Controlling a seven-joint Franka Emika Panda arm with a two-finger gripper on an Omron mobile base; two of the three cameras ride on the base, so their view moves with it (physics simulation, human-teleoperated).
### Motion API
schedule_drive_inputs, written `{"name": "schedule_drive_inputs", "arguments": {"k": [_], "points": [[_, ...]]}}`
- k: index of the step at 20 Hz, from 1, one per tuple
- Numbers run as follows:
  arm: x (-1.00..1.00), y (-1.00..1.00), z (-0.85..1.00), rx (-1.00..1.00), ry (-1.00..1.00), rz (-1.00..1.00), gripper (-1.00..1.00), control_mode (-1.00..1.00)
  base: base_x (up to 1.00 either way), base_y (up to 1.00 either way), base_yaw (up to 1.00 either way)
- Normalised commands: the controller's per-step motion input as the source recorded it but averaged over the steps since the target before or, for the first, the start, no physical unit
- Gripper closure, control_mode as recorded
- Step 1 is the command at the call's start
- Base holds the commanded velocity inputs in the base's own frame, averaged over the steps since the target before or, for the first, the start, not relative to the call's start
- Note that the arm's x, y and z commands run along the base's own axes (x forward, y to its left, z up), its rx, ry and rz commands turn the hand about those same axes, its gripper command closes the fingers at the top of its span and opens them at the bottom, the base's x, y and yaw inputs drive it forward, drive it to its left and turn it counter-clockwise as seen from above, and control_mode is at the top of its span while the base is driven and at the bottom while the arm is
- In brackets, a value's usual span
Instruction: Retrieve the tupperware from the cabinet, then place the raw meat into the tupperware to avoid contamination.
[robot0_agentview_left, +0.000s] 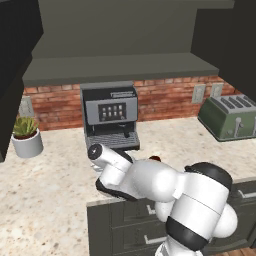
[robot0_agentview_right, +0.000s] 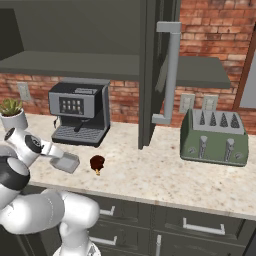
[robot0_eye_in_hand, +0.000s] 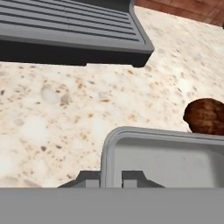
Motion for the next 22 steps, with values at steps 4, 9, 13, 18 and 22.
{"name": "schedule_drive_inputs", "arguments": {"k": [4,9,13,18,22], "points": [[0.19,0.03,-0.18,0.0,0.0,0.0,1.0,-1.0,0.0,0.0,0.0],[0.15,0.08,-0.15,0.0,0.0,0.0,1.0,-1.0,0.0,0.0,0.0],[0.16,0.14,-0.16,0.0,0.0,0.0,1.0,-1.0,0.0,0.0,0.0],[0.2,0.14,-0.22,0.0,0.0,0.0,1.0,-1.0,0.0,0.0,0.0],[0.16,0.13,-0.2,0.0,0.0,0.0,1.0,-1.0,0.0,0.0,0.0]]}}
